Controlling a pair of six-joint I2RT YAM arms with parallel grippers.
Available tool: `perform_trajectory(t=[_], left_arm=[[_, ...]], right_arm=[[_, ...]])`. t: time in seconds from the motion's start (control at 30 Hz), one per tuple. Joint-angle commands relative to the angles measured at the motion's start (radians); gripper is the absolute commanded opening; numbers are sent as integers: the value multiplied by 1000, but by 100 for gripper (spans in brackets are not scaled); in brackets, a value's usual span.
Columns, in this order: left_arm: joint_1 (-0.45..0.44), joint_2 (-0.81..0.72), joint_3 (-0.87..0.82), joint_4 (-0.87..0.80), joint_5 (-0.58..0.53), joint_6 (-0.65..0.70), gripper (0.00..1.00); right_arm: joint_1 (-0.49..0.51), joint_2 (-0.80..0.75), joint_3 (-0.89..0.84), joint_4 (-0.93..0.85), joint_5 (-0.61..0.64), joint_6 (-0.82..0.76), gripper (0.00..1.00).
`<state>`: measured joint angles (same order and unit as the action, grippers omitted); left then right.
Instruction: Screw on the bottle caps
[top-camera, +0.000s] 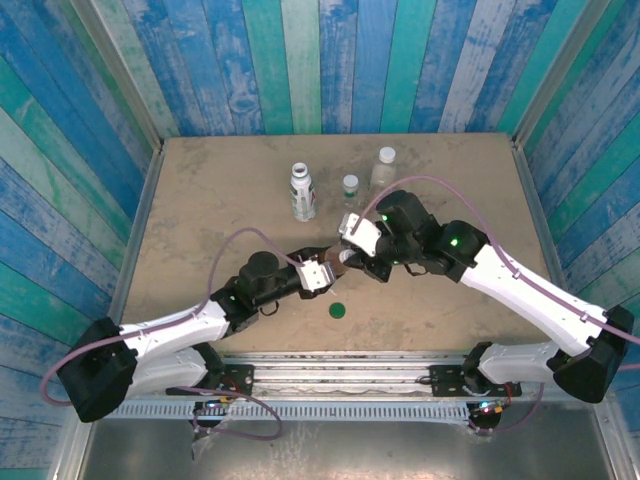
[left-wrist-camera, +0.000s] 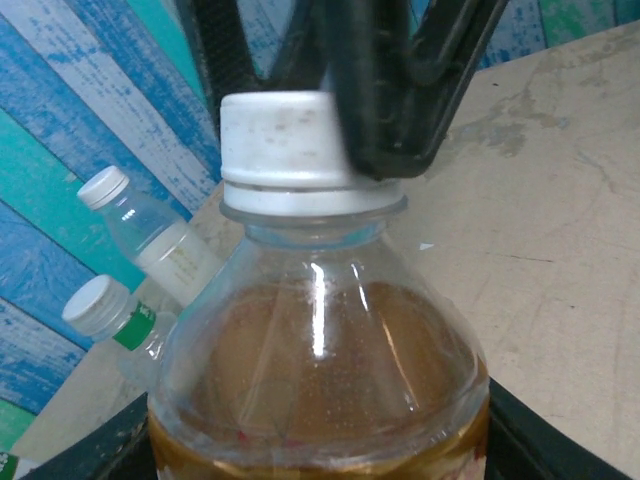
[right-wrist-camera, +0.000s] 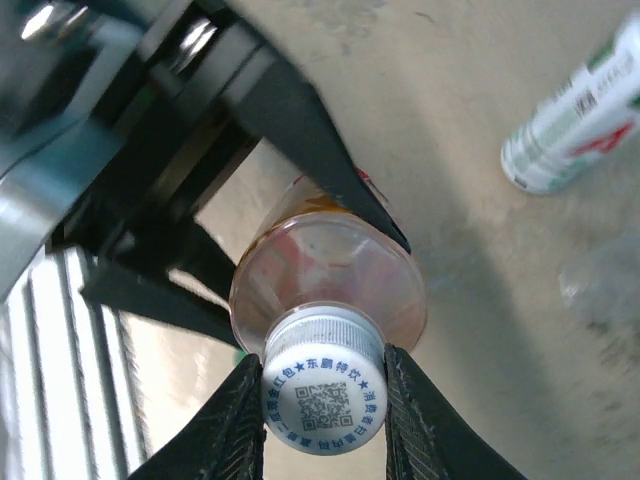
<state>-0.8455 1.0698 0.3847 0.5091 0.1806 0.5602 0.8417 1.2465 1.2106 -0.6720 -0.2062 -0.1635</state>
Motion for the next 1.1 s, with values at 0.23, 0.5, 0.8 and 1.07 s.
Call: perform_trajectory(t=[0.23, 0.5, 0.8, 1.07], left_arm=[[-10, -12, 0, 14, 17, 15, 47], [-10, -23, -6, 0, 22, 12, 47], [-10, -25, -3, -4, 49, 8, 48], [-10, -32, 0, -9, 57, 7, 48]], right_arm=[[-22, -66, -99, 168, 13, 601, 24], [-44, -205, -150, 125, -57, -159, 65], [-44, -192, -151, 118, -182, -481, 55], [-44, -103, -134, 117, -167, -493, 47]])
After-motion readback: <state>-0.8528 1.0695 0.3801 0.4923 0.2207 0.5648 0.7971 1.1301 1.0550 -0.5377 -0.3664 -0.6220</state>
